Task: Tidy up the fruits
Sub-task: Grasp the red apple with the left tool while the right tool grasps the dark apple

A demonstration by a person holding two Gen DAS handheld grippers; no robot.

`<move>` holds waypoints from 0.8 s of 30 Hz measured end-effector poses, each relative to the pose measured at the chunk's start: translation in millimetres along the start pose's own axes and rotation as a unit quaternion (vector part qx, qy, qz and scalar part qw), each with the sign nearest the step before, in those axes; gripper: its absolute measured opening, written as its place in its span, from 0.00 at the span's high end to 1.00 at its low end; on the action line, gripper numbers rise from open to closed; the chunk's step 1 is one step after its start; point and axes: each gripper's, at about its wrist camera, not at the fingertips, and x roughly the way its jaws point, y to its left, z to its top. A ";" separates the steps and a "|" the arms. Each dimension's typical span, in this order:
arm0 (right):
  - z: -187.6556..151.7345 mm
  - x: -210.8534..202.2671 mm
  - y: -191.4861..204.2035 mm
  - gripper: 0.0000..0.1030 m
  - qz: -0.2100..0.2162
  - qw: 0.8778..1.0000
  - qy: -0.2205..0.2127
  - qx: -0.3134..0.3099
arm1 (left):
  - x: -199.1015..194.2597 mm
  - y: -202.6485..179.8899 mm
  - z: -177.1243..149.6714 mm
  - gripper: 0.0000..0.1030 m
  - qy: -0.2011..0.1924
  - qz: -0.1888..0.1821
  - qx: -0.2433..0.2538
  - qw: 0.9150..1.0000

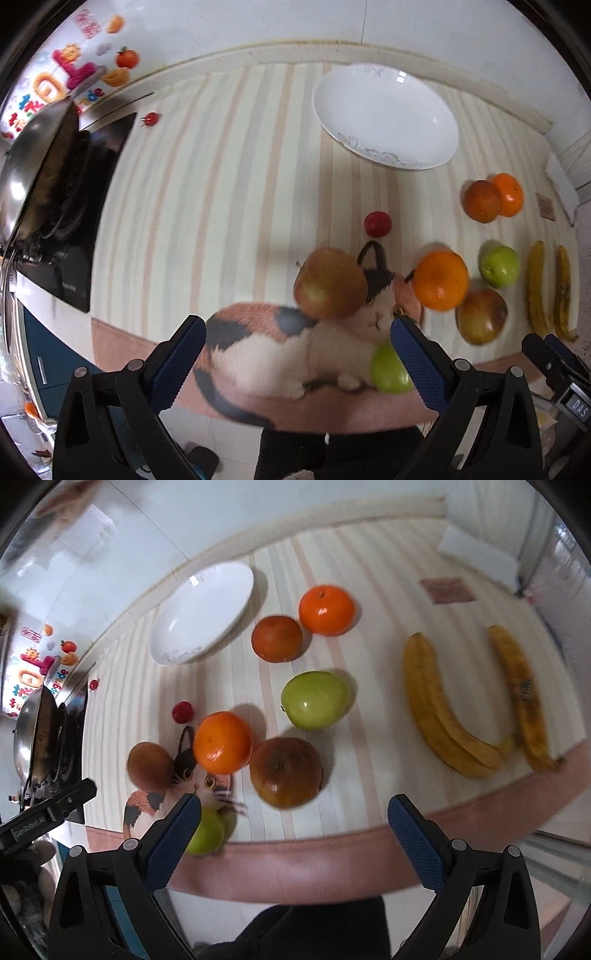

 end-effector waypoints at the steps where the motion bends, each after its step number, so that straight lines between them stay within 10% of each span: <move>1: 4.2 7.1 0.4 0.01 0.003 1.000 0.009 -0.001 | 7.2 -3.1 5.3 0.01 0.009 0.001 0.003 1.000; 15: 23.4 78.7 0.7 0.03 0.020 0.996 0.093 0.003 | 87.0 -28.6 31.6 0.01 0.095 -0.001 0.050 0.994; 19: 21.6 90.4 -1.1 0.07 0.020 0.994 0.103 0.020 | 96.7 -29.3 31.5 0.30 0.101 -0.012 0.057 0.993; 24: 21.0 103.7 -1.4 0.21 0.034 0.992 0.115 0.031 | 97.0 -24.7 29.3 0.36 0.085 -0.019 0.056 0.995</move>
